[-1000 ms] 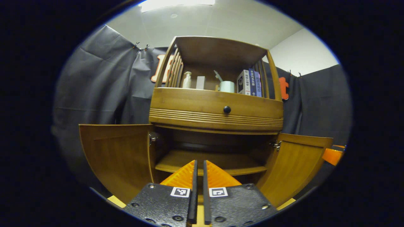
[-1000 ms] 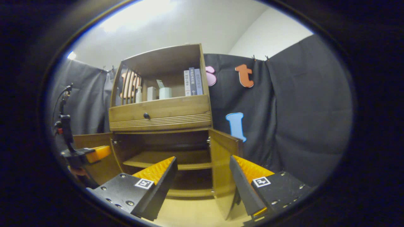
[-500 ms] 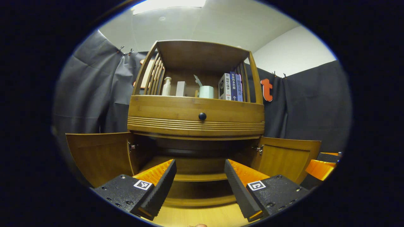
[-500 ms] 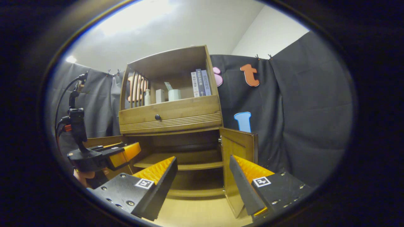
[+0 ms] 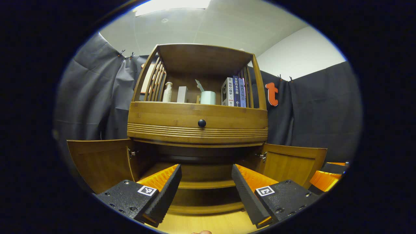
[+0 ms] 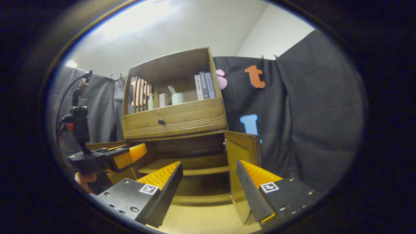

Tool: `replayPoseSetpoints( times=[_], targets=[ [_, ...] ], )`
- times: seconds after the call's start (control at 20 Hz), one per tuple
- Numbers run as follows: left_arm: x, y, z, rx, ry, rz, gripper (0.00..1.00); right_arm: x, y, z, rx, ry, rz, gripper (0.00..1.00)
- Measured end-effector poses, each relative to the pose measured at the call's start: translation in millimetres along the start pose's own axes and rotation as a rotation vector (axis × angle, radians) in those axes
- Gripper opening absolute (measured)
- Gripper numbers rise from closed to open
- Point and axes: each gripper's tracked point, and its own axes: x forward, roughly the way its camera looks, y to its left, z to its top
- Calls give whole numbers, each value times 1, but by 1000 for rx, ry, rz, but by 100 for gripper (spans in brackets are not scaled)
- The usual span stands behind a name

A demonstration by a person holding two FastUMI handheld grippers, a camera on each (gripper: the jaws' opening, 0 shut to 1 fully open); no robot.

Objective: Open the right door of the double-door shoe cabinet with the right hand, and open the left door with the left hand.

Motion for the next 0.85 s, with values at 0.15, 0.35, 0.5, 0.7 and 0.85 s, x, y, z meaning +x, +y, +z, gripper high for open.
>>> replayPoseSetpoints(
  times=[0.15,0.35,0.5,0.7,0.85],
  targets=[
    [-2,-7,6,19,-19,-2,92,0,-2,2,-4,-6,11,98],
    [-2,-26,8,44,-26,-28,92,2,-5,3,-7,-14,35,96],
    [-1,-45,9,32,-31,-53,92,2,-10,7,-14,-25,49,98],
    [2,-65,8,38,-27,-59,92,0,-20,11,-30,-35,70,95],
    [3,-80,6,31,-23,-61,92,-4,-30,17,-39,-44,83,98]
  ],
)
